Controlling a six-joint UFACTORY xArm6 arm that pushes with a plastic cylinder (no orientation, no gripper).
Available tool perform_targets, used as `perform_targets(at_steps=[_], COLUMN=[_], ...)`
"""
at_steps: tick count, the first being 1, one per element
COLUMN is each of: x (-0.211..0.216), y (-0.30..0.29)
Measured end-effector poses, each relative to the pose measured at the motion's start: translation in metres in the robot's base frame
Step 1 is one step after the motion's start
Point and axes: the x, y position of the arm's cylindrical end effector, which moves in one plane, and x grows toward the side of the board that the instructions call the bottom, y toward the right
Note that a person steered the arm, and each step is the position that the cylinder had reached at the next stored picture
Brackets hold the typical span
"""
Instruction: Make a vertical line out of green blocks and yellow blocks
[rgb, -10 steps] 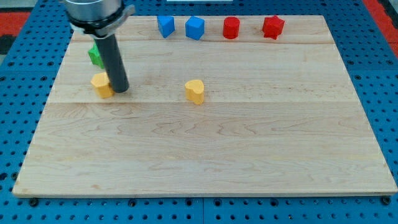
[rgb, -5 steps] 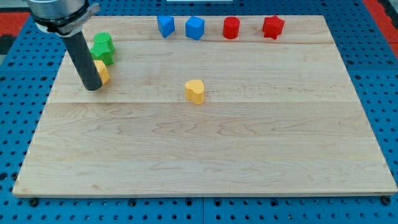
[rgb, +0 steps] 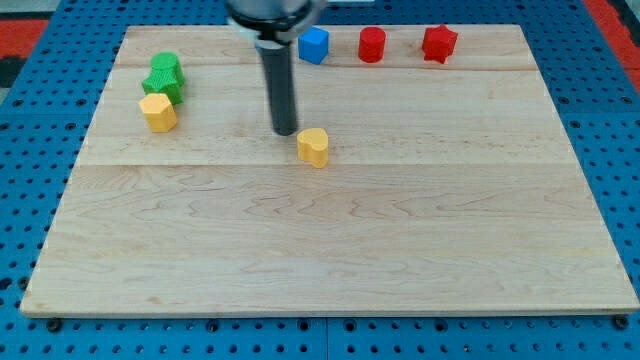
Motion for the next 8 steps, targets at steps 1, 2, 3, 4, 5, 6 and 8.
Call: perform_targets(at_steps=[1, 2, 3, 4, 5, 6, 8], x=[0.014, 0.033, 0.055, 0.060, 0.058, 0.057, 0.079], y=[0.031, 0.045, 0.074, 0.065, 0.022, -0.015, -0.013])
